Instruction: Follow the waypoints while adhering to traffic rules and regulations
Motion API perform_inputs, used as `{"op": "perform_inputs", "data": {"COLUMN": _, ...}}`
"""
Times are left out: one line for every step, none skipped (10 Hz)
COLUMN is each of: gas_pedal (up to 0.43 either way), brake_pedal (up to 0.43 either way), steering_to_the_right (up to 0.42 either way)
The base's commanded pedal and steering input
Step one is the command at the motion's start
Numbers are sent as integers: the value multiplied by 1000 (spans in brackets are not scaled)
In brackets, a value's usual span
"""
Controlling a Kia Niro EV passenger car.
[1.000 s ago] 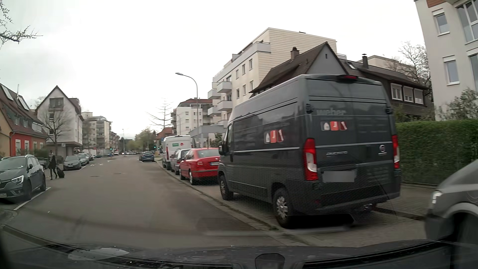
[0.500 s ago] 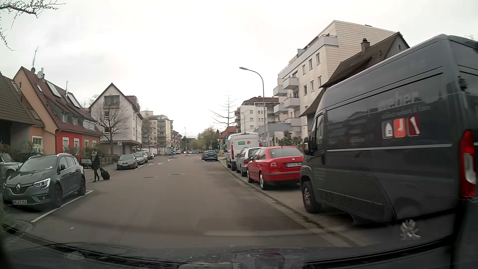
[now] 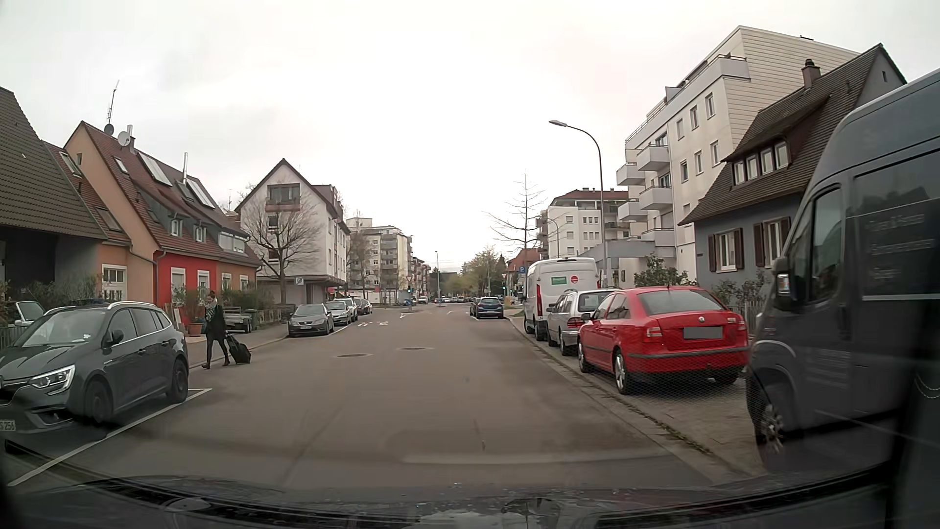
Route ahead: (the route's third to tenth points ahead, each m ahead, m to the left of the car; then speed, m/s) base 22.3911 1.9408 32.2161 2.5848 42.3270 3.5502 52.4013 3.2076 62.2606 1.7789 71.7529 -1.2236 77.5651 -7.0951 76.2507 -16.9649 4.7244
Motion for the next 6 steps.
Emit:
{"op": "perform_inputs", "data": {"gas_pedal": 177, "brake_pedal": 0, "steering_to_the_right": -105}}
{"op": "perform_inputs", "data": {"gas_pedal": 177, "brake_pedal": 0, "steering_to_the_right": -85}}
{"op": "perform_inputs", "data": {"gas_pedal": 177, "brake_pedal": 0, "steering_to_the_right": -67}}
{"op": "perform_inputs", "data": {"gas_pedal": 177, "brake_pedal": 0, "steering_to_the_right": -52}}
{"op": "perform_inputs", "data": {"gas_pedal": 177, "brake_pedal": 0, "steering_to_the_right": -41}}
{"op": "perform_inputs", "data": {"gas_pedal": 177, "brake_pedal": 0, "steering_to_the_right": -29}}
